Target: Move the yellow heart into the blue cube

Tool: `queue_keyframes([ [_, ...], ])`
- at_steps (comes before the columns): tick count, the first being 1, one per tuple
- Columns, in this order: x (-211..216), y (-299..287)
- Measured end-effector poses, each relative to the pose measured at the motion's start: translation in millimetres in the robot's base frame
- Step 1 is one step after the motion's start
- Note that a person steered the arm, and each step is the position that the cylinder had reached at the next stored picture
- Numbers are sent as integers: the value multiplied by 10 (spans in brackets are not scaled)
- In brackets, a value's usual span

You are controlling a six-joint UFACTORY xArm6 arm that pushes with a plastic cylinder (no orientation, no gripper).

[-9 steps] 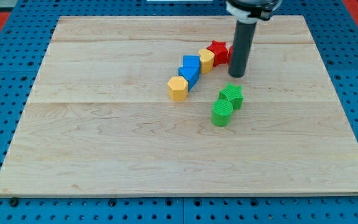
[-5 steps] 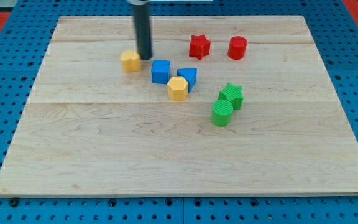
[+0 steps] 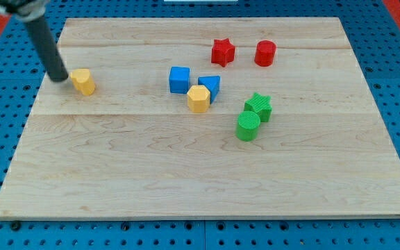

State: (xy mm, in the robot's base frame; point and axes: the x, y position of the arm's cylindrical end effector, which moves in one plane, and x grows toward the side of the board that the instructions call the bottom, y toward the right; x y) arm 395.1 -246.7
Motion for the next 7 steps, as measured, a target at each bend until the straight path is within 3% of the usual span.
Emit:
queue_keyframes([
  [1,33,888],
  [2,45,356],
  [3,-314,258],
  [5,147,1532],
  [7,404,1266],
])
